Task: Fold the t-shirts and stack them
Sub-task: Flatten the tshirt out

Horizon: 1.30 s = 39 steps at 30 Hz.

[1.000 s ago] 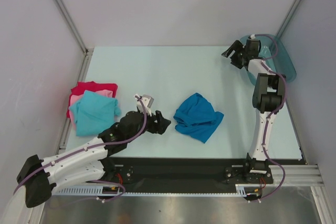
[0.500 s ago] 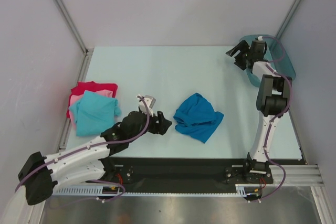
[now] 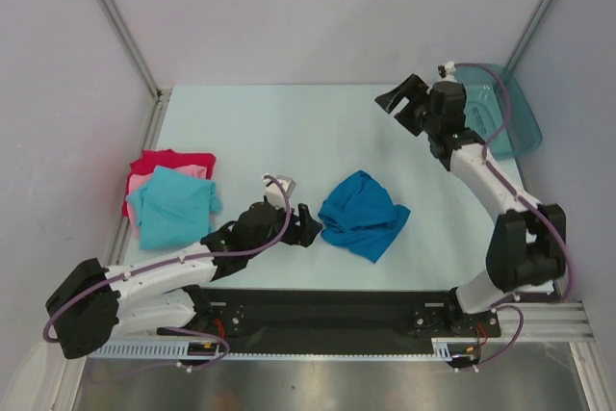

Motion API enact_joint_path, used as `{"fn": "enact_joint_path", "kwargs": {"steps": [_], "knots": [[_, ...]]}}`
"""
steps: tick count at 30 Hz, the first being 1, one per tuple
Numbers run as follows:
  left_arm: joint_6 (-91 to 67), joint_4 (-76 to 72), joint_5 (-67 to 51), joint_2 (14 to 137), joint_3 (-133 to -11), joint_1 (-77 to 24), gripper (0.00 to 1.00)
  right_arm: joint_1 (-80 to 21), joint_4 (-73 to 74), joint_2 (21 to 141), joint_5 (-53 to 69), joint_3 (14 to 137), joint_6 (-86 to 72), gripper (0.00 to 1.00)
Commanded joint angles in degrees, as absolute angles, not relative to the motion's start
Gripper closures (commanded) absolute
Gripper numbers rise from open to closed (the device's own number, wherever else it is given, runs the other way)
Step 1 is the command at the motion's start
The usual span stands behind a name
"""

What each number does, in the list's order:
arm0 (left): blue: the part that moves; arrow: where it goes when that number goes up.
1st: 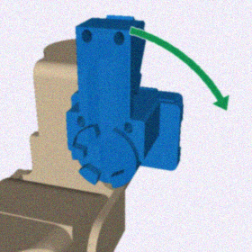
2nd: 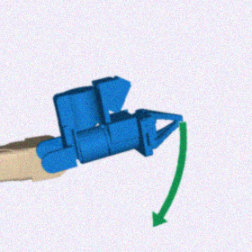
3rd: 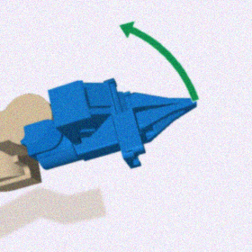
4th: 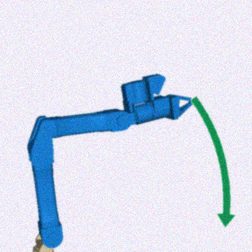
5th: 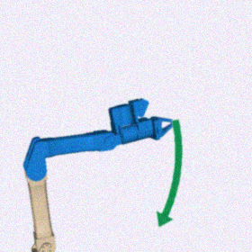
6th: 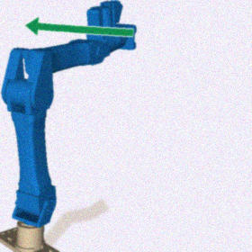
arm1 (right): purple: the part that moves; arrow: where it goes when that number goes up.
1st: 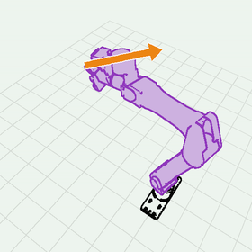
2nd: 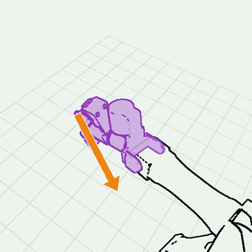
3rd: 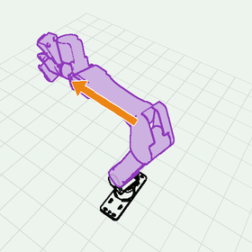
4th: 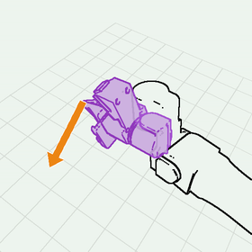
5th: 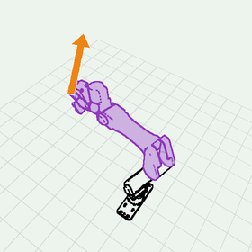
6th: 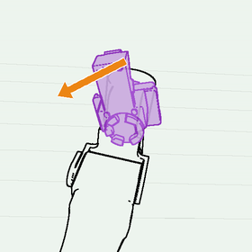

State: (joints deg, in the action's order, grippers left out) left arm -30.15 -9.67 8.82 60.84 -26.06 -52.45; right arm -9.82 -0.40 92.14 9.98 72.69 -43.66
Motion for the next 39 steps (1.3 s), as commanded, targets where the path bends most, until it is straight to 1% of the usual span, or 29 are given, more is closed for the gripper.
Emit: {"fn": "enact_joint_path", "kwargs": {"steps": [1, 2, 3, 4, 9, 14, 16, 22, 29, 39], "knots": [[-31.81, -13.97, 8.61, 59.68, -26.46, -53.09, 0.23, -11.94, -0.35, 82.99, 5.1, 63.77, -43.51, 0.14], [-31.9, -14.5, 8.44, 59.5, -26.19, -53.17, 0.23, -12.48, -0.35, 80.71, 4.58, 61.55, -43.33, 0.14], [-32.08, -14.85, 8.26, 59.41, -25.41, -53.17, 0.23, -12.92, -0.26, 75.72, 3.7, 58.91, -43.16, 0.14], [-32.34, -15.11, 8.17, 59.5, -25.05, -53.26, 0.23, -13.09, -0.35, 73.59, 3.6, 54.62, -43.33, 0.14], [-32.43, -16.26, 8.43, 60.2, -24.35, -53.7, 0.23, -13.54, 2.19, 59.89, 4.13, 42.56, -43.16, 0.14], [-33.13, -18.27, 8.97, 61.25, -23.2, -53.61, 0.22, -14.67, 4.04, 50.29, 5.01, 31.04, -42.72, 0.15], [-34.01, -18.89, 8.35, 63.88, -23.47, -53.61, 0.21, -16.08, 4.22, 47.3, 4.48, 26.64, -42.63, 0.15], [-35.68, -20.56, 6.42, 71.1, -26.1, -53.61, 0.21, -19.24, 3.16, 44.65, 3.6, 19.43, -43.59, 0.16], [-36.04, -21.88, 5.89, 71.72, -26.11, -53.61, 0.22, -22.32, 1.67, 44.65, 1.58, 17.67, -44.21, 0.16], [-35.95, -22.32, 5.89, 70.76, -24.96, -53.79, 0.23, -25.92, -2.81, 49.39, 0.0, 18.1, -44.74, 0.22]]}}
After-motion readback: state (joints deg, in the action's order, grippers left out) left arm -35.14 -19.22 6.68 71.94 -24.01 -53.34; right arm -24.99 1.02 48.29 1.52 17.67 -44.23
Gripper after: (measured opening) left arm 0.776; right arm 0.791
